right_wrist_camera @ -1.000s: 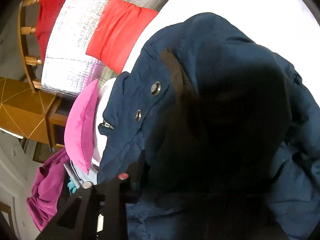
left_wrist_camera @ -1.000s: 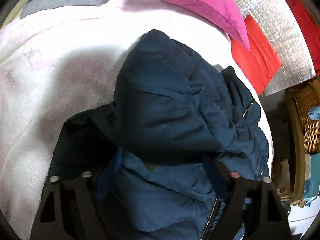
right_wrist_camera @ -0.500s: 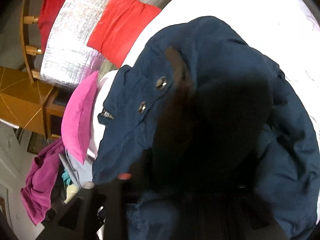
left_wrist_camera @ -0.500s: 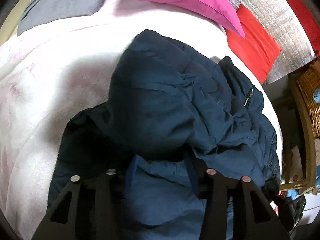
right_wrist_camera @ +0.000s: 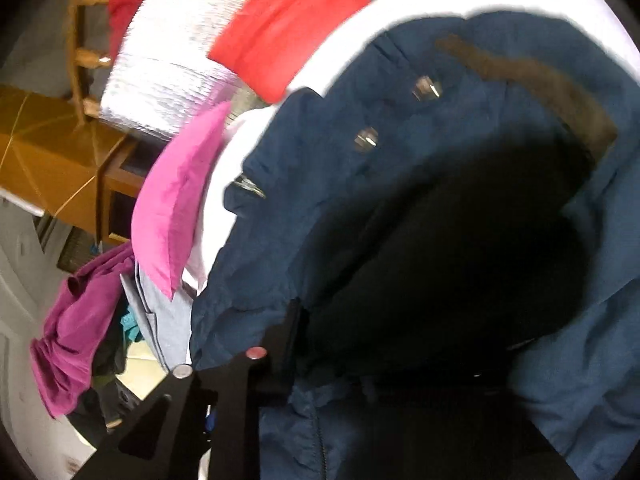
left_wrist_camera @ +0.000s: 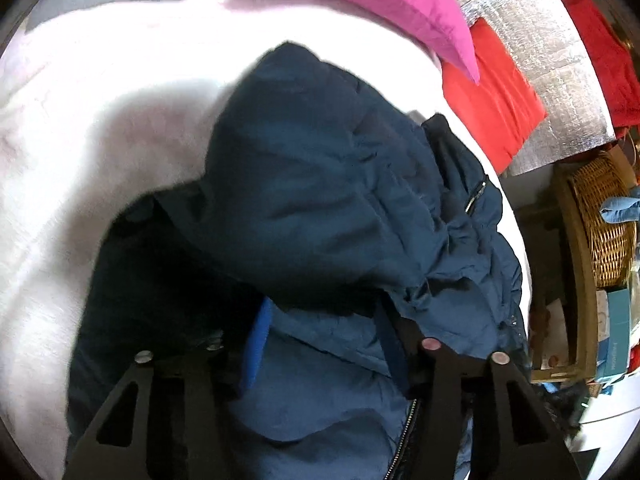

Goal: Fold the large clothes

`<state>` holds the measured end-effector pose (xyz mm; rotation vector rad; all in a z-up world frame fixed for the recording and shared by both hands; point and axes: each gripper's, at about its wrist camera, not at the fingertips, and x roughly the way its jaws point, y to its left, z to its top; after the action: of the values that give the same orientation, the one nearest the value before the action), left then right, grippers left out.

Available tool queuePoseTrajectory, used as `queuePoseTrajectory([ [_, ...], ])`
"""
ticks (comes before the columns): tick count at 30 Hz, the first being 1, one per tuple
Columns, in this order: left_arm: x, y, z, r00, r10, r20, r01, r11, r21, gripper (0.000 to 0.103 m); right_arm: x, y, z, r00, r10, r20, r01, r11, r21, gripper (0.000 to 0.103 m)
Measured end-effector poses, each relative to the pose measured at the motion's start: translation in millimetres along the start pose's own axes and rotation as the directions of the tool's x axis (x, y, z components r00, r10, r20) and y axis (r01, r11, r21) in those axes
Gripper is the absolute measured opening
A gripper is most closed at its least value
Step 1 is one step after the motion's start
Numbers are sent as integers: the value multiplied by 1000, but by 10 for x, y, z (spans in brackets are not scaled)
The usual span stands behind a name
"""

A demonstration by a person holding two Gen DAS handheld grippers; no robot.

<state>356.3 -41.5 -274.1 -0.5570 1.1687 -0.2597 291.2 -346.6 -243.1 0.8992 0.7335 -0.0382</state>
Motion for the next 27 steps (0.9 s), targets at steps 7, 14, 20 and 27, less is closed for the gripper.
queuePoseTrajectory([
  [7,30,0,1,998,58,9,-58,998,34,48,122,-87,-47,997,-56,-54,56,998,-2,24],
  [14,-56,-116,-55,993,117,-17,-115,988,99,48,-174,-69,-34,990,-7,-143,3,1000,-26,36],
  [20,-494,-305,-145,991,63,121,-87,975,204,48,-542,210,8,987,113,-115,-129,982,-138,36],
  [27,-364,-426,-75,959,112,259,-176,955,239,63,-82,373,137,989,86,-118,-102,985,-137,36],
])
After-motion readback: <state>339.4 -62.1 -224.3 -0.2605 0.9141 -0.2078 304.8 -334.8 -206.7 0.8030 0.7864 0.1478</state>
